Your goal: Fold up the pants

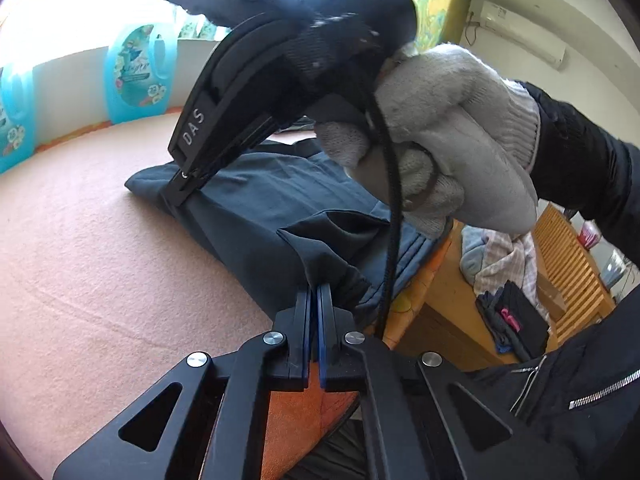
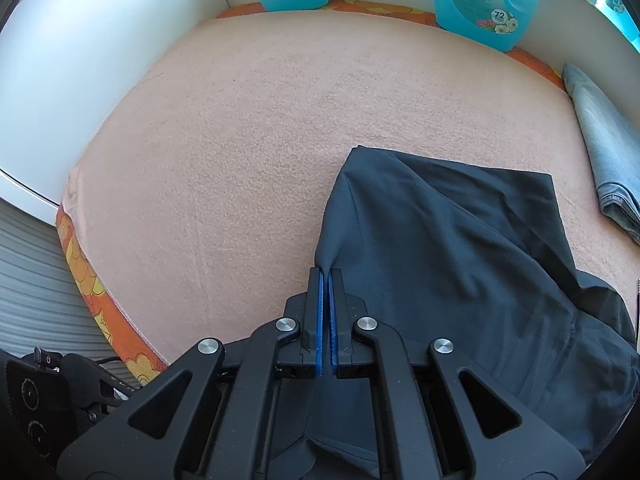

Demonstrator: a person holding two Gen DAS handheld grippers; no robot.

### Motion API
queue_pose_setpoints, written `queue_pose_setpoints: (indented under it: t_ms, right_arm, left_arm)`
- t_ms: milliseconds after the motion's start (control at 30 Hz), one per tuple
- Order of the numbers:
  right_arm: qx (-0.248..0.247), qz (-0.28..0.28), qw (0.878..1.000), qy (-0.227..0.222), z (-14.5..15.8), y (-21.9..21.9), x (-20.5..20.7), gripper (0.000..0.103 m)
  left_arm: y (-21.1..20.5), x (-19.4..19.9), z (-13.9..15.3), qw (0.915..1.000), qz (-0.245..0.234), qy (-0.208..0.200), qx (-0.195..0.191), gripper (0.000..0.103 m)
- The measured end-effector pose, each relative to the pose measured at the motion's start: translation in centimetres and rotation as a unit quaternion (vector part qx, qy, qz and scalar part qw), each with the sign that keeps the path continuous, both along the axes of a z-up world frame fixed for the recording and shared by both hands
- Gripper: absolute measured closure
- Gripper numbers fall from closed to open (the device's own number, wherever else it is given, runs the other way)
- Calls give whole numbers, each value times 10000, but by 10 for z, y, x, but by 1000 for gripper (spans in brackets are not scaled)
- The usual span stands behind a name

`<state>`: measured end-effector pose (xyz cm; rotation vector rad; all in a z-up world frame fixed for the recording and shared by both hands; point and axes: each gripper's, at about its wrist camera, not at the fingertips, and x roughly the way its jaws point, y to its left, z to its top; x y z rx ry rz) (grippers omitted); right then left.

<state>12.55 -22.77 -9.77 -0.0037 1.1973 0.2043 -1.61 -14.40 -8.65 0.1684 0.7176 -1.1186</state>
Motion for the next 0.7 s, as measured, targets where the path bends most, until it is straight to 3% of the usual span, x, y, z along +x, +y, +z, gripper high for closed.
queue_pose_setpoints:
  t_ms: [67, 200, 333, 467, 700]
  right_arm:
    - [46, -62, 10000, -18, -1, -3, 1, 101]
    - [253, -116, 9996, 81, -10, -6, 4, 101]
    - [371, 344, 9987, 14, -12, 0, -3, 99]
    - [705, 479, 9964, -27, -1, -11, -36, 83]
    - [670, 868, 9939, 61, -22, -6, -104, 82]
  left_arm:
    - [3, -10, 2, 9995, 63, -299, 107, 103]
    - [11, -19, -7, 9987, 91, -397, 303, 102]
    - [15, -16, -19, 9950, 382, -603, 702, 102]
    - [24, -18, -22, 9918, 578, -770, 835, 102]
    - [31, -38, -22, 9876, 606, -1002, 1049, 102]
